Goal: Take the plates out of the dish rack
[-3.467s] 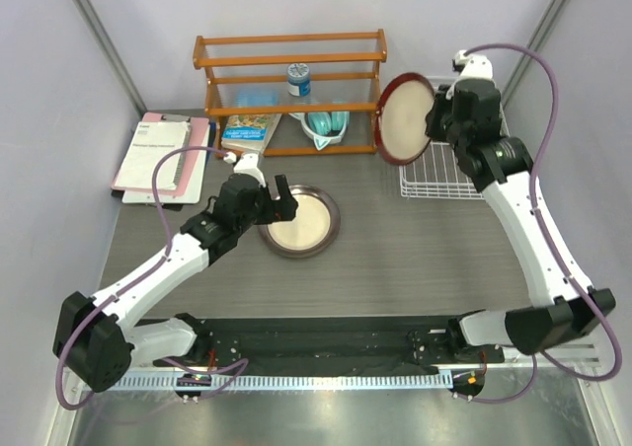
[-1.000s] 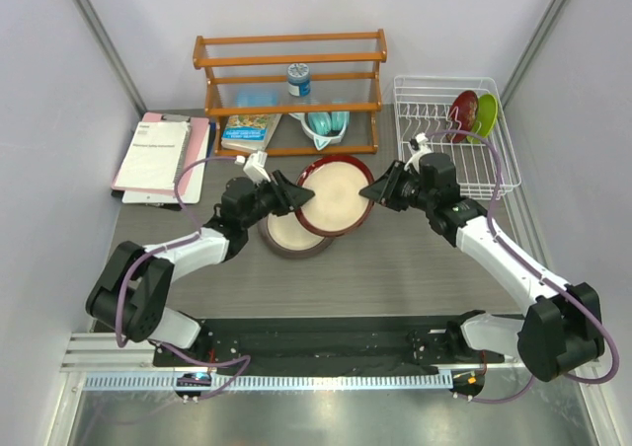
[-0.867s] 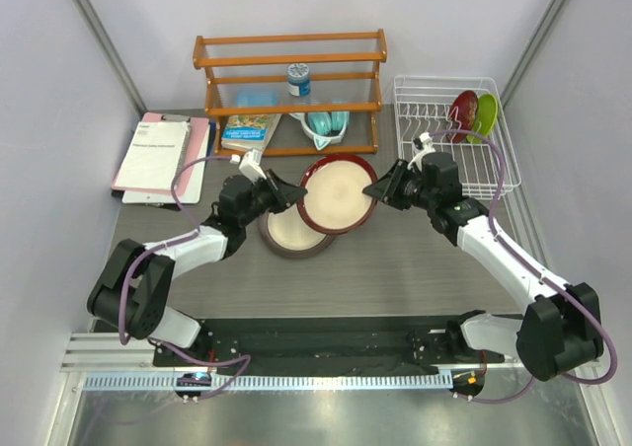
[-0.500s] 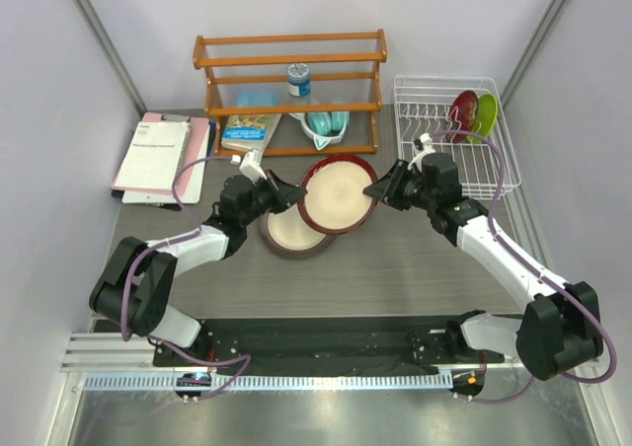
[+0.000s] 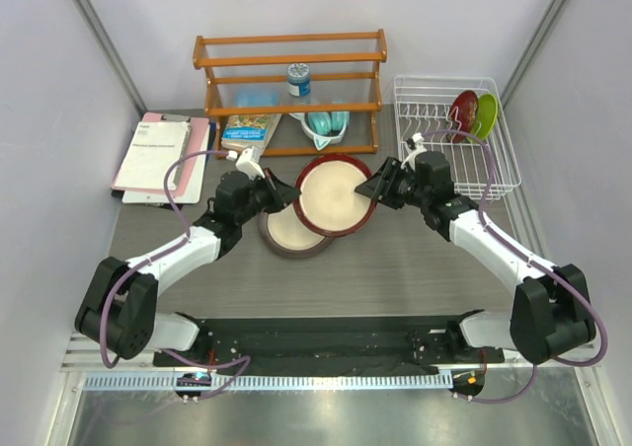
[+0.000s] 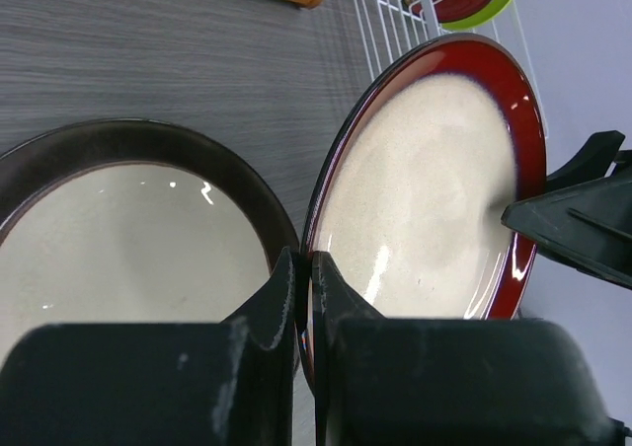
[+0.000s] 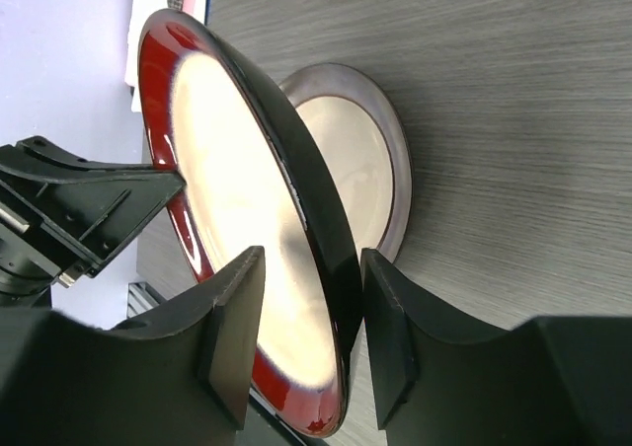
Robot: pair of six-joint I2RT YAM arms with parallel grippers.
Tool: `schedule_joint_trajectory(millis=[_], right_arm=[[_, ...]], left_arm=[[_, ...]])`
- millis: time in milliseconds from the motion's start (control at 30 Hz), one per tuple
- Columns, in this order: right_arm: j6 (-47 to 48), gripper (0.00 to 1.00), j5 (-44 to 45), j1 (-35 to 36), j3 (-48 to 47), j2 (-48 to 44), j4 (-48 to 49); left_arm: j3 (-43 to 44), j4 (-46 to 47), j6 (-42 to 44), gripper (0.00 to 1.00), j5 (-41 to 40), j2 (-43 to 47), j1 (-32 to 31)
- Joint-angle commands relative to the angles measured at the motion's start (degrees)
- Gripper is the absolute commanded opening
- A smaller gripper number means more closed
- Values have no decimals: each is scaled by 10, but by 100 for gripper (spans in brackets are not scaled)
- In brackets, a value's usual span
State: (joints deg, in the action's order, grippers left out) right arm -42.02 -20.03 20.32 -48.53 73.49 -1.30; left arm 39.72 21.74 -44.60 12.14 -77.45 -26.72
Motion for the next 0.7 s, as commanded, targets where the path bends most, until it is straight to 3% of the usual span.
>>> schedule_joint_trajectory(millis=[0, 100, 167, 267, 667], right_arm=[[-33, 48, -84, 23, -24, -2, 133], [-29, 55, -96, 23, -31, 7, 127], [-30, 66, -98, 23, -27, 8, 132], [-26, 75, -96, 23, -27, 16, 130], [-31, 79, -103, 23, -25, 54, 147]], left_arm=[[19, 15, 10, 0, 61, 2, -23], [18, 20, 5, 0, 57, 0, -23], [20, 20, 6, 0, 56, 0, -22], [24, 8, 7, 0, 53, -2, -18], [3, -11, 6, 0, 55, 22, 29]])
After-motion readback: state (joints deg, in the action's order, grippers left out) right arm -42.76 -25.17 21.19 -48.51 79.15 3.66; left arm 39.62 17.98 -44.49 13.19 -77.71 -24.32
